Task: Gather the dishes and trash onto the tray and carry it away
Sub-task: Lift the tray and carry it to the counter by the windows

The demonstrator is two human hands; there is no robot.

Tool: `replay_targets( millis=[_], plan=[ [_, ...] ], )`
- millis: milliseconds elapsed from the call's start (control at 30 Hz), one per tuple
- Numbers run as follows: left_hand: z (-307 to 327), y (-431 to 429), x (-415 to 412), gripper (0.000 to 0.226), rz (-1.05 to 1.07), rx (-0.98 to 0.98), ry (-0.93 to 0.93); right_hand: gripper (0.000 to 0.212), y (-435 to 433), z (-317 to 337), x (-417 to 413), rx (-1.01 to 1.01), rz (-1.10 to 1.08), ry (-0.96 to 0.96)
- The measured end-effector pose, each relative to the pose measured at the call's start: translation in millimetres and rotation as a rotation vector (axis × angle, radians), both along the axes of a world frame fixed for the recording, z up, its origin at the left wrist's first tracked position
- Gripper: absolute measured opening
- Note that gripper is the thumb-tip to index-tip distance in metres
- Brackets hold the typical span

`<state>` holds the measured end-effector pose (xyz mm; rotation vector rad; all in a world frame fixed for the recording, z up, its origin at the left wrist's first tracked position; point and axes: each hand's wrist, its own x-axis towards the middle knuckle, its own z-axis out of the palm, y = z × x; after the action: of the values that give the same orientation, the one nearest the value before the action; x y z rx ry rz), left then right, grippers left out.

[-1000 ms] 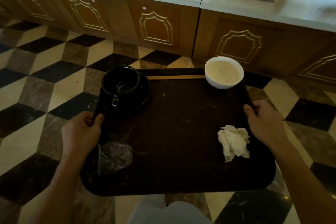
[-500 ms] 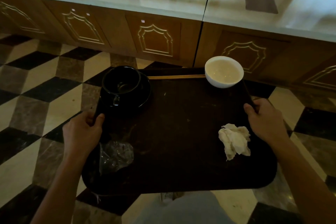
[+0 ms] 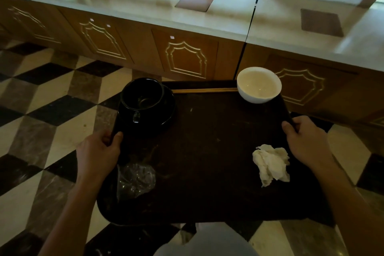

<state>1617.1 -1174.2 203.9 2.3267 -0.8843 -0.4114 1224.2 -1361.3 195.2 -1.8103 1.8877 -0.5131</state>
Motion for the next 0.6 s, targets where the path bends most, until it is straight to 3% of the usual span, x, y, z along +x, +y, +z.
replay_targets(
  millis=[167,600],
  plan=[
    [0,-61,10,0.019,0.039,-0.009,0.017,0.037,-75,-3,14,-0.003,0.032,-0.030],
    [2,-166,55,0.007,0.080,-0.009,0.024,0.026,-204,-3,70,-0.016,0.120,-0.011]
  ],
)
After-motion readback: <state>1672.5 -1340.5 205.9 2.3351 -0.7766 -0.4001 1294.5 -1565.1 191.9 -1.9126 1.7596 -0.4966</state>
